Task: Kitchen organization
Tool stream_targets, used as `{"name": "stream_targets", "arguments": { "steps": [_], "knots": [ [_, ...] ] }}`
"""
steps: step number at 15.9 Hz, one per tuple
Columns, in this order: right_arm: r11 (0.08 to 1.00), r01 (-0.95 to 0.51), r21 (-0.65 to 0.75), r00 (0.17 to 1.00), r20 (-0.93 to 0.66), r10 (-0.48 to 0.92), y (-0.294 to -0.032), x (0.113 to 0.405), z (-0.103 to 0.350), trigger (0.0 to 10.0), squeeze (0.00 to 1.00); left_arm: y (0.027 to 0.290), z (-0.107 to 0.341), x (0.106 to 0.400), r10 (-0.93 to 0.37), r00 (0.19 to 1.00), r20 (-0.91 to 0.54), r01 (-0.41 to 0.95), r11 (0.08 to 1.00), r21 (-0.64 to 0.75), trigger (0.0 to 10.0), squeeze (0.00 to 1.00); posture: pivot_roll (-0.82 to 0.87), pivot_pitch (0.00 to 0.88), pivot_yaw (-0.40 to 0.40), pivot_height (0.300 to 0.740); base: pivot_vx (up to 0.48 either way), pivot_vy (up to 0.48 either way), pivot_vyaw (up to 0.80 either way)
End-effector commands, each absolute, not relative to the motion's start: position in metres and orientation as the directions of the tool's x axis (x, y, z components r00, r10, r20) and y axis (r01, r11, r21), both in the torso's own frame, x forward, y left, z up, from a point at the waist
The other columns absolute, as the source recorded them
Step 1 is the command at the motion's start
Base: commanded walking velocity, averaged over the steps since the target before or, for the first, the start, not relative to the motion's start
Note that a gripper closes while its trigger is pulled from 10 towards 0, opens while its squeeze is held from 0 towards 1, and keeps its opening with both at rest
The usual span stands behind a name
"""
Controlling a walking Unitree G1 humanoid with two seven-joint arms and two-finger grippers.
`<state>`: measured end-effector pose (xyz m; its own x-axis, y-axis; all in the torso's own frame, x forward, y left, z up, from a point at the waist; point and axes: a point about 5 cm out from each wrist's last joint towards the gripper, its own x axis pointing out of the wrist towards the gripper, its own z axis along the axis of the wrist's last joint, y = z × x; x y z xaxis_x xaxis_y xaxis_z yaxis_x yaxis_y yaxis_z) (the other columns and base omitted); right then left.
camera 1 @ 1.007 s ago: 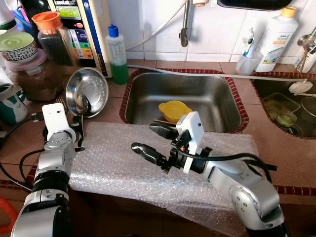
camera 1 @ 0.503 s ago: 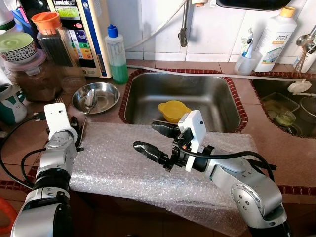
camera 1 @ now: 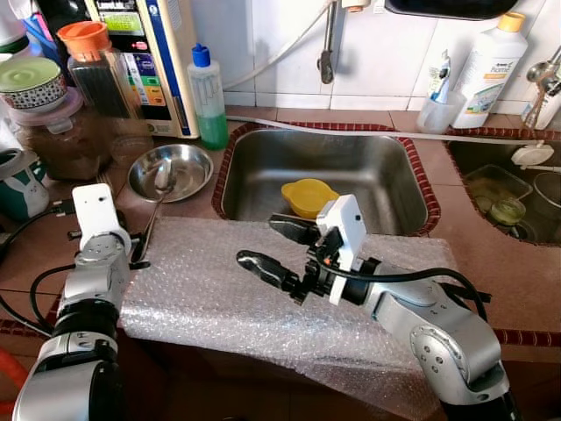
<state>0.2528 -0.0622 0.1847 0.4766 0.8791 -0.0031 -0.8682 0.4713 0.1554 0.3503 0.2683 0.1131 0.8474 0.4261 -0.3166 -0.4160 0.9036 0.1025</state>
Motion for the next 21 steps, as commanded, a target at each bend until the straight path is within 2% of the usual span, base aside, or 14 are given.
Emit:
{"name": "stream_targets", "arguments": {
  "steps": [1,4,5,7,16,21],
  "knots": [
    [0.468,-0.873,0.138,0.474,0.011,0.881,-0.062,0.252,0.19,10.0,0.0,0.275,0.099,0.342,0.442,0.809,-0.386,-0.431,0.894,0.121,0.0,0.0,-0.02,0.054,0.061,0.74,0.0,0.0,0.0],
    [0.454,-0.879,0.144,0.462,0.023,0.887,-0.061,0.251,0.192,10.0,0.0,0.278,0.096,0.339,0.449,0.8,-0.398,-0.439,0.89,0.12,0.0,0.0,-0.02,0.055,0.06,0.74,0.0,0.0,0.0],
    [0.413,-0.897,0.16,0.425,0.049,0.904,-0.06,0.249,0.196,10.0,0.0,0.278,0.094,0.337,0.448,0.798,-0.402,-0.436,0.891,0.128,0.0,0.0,-0.01,0.054,0.059,0.74,0.0,0.0,0.0],
    [0.388,-0.904,0.18,0.407,0.082,0.91,-0.06,0.247,0.2,10.0,0.0,0.278,0.094,0.336,0.448,0.8,-0.399,-0.434,0.891,0.131,0.0,0.0,-0.01,0.055,0.056,0.74,0.0,0.0,0.0],
    [0.41,-0.896,0.173,0.429,0.094,0.898,-0.064,0.254,0.204,10.0,0.0,0.285,0.104,0.333,0.523,0.793,-0.313,-0.505,0.851,0.144,0.0,0.0,-0.01,0.044,0.047,0.74,0.0,0.0,0.0],
    [0.423,-0.889,0.174,0.442,0.09,0.893,-0.065,0.257,0.202,10.0,0.0,0.284,0.124,0.334,0.562,0.811,-0.161,-0.539,0.826,0.166,0.0,0.0,-0.01,0.039,0.044,0.74,0.0,0.0,0.0]
  ]
}}
